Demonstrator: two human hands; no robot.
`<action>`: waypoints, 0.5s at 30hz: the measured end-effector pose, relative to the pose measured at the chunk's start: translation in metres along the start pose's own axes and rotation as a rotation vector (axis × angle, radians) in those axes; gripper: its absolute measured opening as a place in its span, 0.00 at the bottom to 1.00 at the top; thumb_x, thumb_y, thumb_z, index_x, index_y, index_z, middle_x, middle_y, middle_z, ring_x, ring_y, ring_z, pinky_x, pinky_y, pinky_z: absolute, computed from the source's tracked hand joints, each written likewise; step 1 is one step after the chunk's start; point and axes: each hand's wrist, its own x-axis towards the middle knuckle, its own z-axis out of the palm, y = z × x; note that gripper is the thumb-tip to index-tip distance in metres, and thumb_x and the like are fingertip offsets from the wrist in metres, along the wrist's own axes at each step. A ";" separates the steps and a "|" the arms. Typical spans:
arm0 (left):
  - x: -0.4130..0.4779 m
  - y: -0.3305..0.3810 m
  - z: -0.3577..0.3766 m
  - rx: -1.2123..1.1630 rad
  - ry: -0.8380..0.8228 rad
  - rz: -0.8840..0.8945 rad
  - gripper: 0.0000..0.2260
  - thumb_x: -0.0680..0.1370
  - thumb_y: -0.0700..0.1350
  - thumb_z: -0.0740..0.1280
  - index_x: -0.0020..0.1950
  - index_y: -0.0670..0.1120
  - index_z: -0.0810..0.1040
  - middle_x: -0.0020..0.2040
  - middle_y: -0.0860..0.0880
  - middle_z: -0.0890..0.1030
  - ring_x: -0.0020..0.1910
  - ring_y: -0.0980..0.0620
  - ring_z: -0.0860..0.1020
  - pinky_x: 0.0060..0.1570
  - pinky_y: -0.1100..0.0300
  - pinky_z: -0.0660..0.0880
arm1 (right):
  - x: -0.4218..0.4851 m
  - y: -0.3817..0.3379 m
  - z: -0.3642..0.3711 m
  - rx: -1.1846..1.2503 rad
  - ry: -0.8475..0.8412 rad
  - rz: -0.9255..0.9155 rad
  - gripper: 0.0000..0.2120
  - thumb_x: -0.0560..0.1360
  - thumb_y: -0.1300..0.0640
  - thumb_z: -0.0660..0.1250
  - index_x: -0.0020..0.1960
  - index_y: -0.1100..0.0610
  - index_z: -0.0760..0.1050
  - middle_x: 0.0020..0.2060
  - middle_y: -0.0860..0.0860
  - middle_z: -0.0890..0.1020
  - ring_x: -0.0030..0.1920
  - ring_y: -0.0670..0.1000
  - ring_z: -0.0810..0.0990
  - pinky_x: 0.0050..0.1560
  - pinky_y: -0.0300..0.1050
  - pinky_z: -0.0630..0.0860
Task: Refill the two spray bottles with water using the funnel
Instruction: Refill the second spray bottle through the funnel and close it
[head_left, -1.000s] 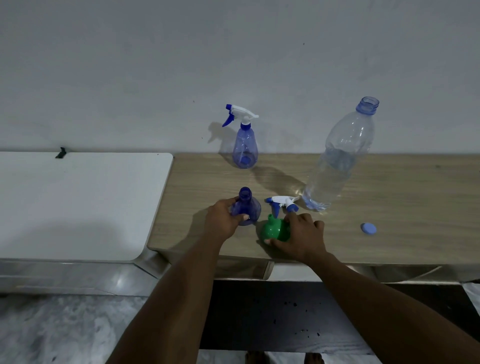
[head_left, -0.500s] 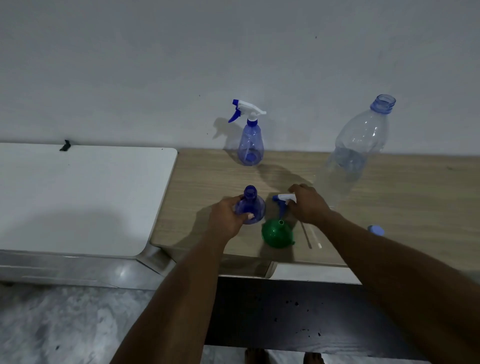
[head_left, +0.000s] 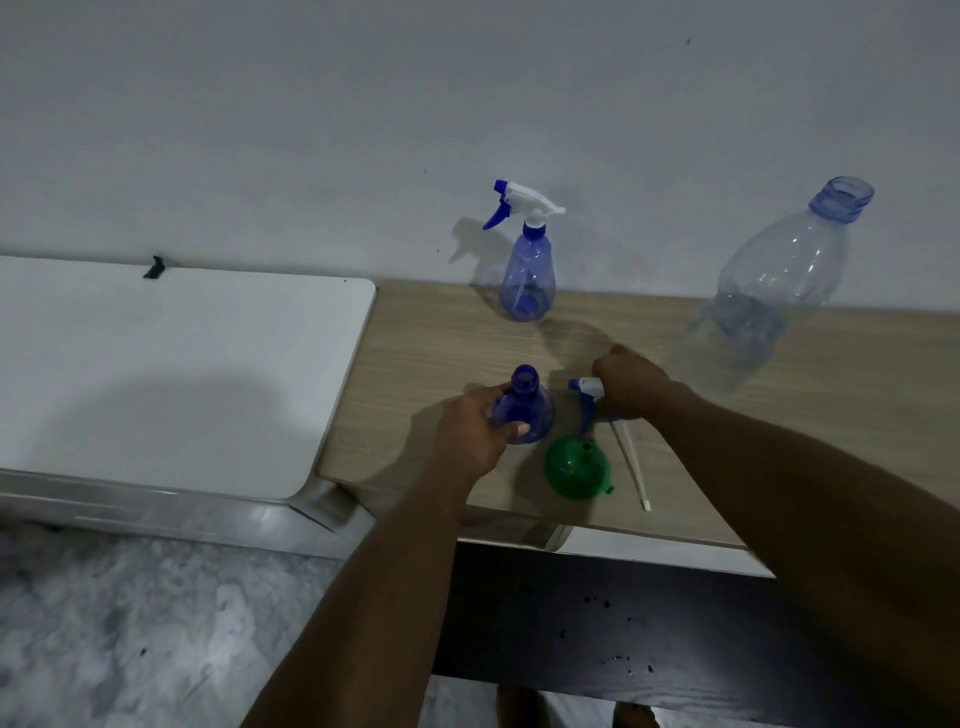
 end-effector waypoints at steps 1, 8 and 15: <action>0.000 0.000 0.000 0.003 0.002 -0.001 0.26 0.69 0.42 0.78 0.67 0.49 0.78 0.50 0.54 0.79 0.49 0.49 0.82 0.57 0.49 0.78 | -0.003 -0.002 -0.008 0.017 0.003 0.000 0.18 0.76 0.47 0.68 0.57 0.60 0.75 0.56 0.61 0.76 0.53 0.61 0.79 0.50 0.49 0.76; 0.003 0.008 0.000 0.045 -0.010 0.012 0.26 0.70 0.44 0.78 0.68 0.49 0.78 0.57 0.49 0.82 0.49 0.54 0.78 0.50 0.63 0.72 | -0.031 -0.011 -0.090 0.042 0.156 -0.085 0.22 0.75 0.52 0.70 0.63 0.58 0.66 0.54 0.61 0.78 0.50 0.62 0.79 0.45 0.51 0.75; 0.001 0.018 0.004 0.084 -0.024 0.018 0.24 0.71 0.42 0.77 0.66 0.49 0.79 0.54 0.48 0.84 0.53 0.48 0.80 0.47 0.65 0.68 | -0.071 -0.039 -0.147 0.268 0.504 -0.171 0.22 0.76 0.52 0.71 0.65 0.55 0.65 0.46 0.53 0.75 0.43 0.56 0.77 0.41 0.49 0.75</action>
